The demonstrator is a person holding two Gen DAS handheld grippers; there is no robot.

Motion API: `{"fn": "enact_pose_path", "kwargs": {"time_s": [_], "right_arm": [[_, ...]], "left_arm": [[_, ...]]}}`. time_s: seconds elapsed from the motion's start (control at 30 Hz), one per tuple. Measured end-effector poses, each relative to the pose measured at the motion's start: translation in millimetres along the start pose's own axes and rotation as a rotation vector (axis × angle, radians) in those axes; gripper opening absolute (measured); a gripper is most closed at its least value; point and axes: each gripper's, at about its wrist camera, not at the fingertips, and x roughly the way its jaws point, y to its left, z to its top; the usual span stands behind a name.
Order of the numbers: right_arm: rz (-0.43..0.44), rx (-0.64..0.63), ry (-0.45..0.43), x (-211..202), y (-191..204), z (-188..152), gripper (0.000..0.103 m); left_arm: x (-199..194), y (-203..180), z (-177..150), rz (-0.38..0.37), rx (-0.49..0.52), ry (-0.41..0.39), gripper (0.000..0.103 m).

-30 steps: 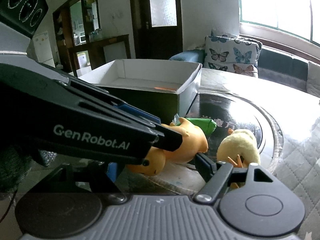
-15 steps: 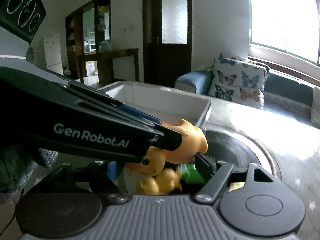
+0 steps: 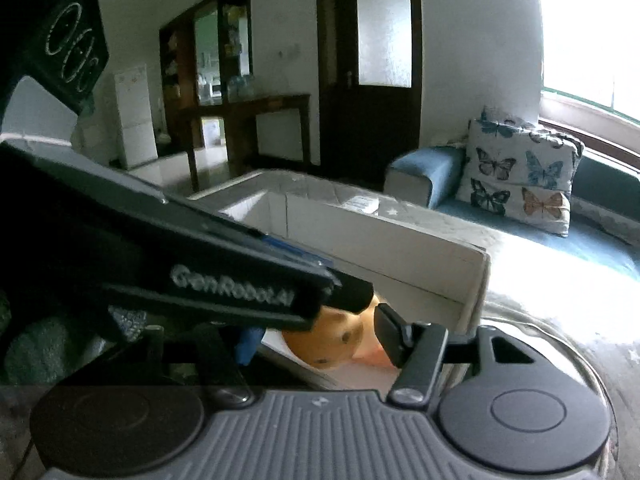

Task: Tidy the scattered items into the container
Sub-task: 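Carry the yellow duck into the white box and open the left gripper, then withdraw the left gripper from the box toward the remaining toys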

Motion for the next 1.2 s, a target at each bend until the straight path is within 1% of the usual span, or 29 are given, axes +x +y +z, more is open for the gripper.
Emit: {"fn": "enact_pose_path", "kwargs": {"time_s": [0.03, 0.07, 0.13, 0.2, 0.4, 0.6, 0.77, 1.03, 1.2], "right_arm": [[0.001, 0.010, 0.019, 8, -1, 2, 0.061], [0.002, 0.016, 0.032, 16, -2, 3, 0.061], [-0.008, -0.011, 0.030, 23, 0, 0, 0.061], [-0.005, -0.007, 0.027, 26, 0, -2, 0.061], [-0.004, -0.004, 0.018, 23, 1, -5, 0.061], [-0.014, -0.032, 0.001, 8, 6, -7, 0.061], [-0.022, -0.064, -0.012, -13, 16, -14, 0.061], [-0.043, -0.079, -0.022, -46, 22, -30, 0.061], [-0.061, -0.086, -0.019, -64, 26, -42, 0.061]], "left_arm": [[4, 6, 0, 0.006, -0.016, 0.006, 0.026], [7, 13, -1, 0.007, -0.036, 0.012, 0.026], [10, 22, -6, 0.008, -0.059, 0.018, 0.028], [10, 27, -9, 0.019, -0.068, 0.016, 0.026], [3, 32, -16, 0.043, -0.082, 0.011, 0.026], [-11, 26, -21, 0.050, -0.078, -0.005, 0.027], [-26, 13, -26, 0.056, -0.068, -0.027, 0.028], [-43, -8, -39, 0.044, -0.065, -0.043, 0.028], [-48, -23, -47, 0.040, -0.057, -0.040, 0.028]]}}
